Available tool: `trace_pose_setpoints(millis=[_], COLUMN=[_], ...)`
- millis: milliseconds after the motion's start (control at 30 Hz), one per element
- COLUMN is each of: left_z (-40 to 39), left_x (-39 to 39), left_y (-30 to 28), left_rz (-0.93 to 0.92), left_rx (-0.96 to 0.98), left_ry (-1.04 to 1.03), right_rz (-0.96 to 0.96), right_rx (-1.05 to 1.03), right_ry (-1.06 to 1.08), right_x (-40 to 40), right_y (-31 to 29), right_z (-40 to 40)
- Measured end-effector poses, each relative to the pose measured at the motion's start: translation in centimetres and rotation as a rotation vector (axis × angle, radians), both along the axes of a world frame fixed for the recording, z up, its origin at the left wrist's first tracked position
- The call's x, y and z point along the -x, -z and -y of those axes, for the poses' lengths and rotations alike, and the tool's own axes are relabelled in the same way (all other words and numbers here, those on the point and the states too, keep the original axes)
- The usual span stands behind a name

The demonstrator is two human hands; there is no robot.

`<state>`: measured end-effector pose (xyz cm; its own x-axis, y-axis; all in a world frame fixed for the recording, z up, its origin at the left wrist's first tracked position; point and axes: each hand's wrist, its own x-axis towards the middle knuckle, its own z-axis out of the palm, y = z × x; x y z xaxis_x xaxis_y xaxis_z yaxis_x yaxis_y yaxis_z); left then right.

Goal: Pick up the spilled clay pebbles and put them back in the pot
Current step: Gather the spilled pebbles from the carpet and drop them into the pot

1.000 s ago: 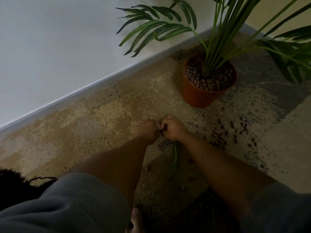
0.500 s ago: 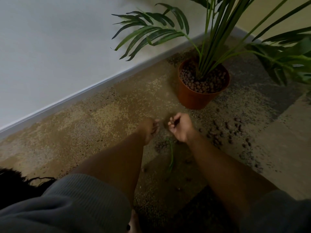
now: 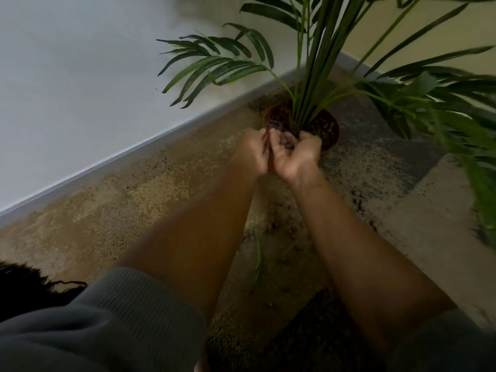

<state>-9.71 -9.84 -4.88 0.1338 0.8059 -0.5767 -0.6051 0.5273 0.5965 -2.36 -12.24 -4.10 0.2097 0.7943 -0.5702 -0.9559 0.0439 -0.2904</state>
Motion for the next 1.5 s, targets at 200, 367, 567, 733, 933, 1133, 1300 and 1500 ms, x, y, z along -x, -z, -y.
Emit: trace_pose_setpoints(millis=[200, 367, 567, 733, 933, 1133, 1300, 1500], left_z=[-0.5, -0.3, 0.4, 1.8, 4.2, 6.8, 8.6, 11.0], left_x=[-3.1, -3.3, -1.0, 1.6, 4.5, 7.0, 7.6, 8.4], left_y=[-1.3, -0.7, 1.1, 2.8, 6.3, 10.5, 11.6, 13.2], left_rz=[-0.080, -0.014, 0.007, -0.112, -0.459, -1.050, -1.362, -1.456], left_rx=[-0.103, -0.113, -0.117, -0.055, -0.004, -0.196, -0.285, -0.306], left_ry=[0.203, 0.267, 0.061, -0.043, 0.080, 0.593, 1.046, 1.040], right_rz=[0.136, 0.088, 0.164, 0.321, 0.721, 1.806, 2.180, 2.219], right_rx=[-0.073, -0.070, -0.042, 0.032, 0.250, 0.289, 0.277, 0.101], right_ry=[0.017, 0.036, -0.091, -0.346, -0.692, -1.144, -1.473, -1.406], right_x=[-2.4, -3.7, -3.0, -0.9, 0.7, 0.8, -0.1, -0.5], right_y=[-1.2, -0.5, 0.4, 2.6, 6.4, 10.4, 12.2, 13.6], right_z=[0.1, 0.7, 1.5, 1.5, 3.2, 5.7, 6.9, 9.1])
